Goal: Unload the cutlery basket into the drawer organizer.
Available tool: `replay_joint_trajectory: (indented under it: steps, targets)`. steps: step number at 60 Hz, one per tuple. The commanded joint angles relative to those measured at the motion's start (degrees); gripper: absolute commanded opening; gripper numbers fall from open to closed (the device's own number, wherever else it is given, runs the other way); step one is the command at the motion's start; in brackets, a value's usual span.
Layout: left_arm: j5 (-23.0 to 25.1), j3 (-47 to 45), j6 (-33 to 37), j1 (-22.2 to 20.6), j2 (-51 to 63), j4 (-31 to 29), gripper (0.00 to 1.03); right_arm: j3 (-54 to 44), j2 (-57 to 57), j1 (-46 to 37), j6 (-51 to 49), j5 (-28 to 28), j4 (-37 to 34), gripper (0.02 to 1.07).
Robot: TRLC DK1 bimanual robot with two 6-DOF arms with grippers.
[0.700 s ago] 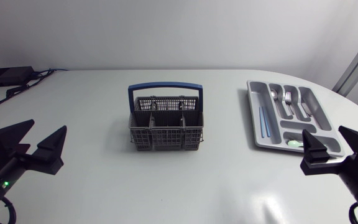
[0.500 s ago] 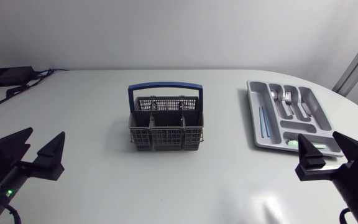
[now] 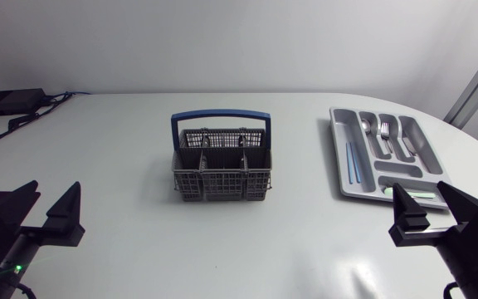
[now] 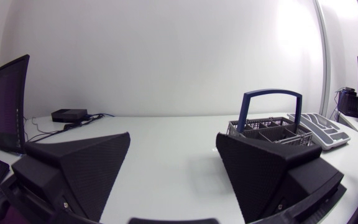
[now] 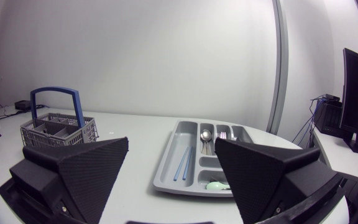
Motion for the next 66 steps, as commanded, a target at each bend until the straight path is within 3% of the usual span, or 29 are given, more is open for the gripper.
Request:
replay_joint_trajectory:
  steps: [1, 66]
  targets:
    - [-0.08, -2.22, -1.41, -0.56, -0.36, -0.54, 0.97, -1.15, -0.25, 0.4, 1.65, 0.54, 0.99, 1.02]
    - [-0.08, -2.22, -1.41, -0.56, -0.36, -0.54, 0.99, -1.15, -0.25, 0.4, 1.65, 0.54, 0.99, 1.02]
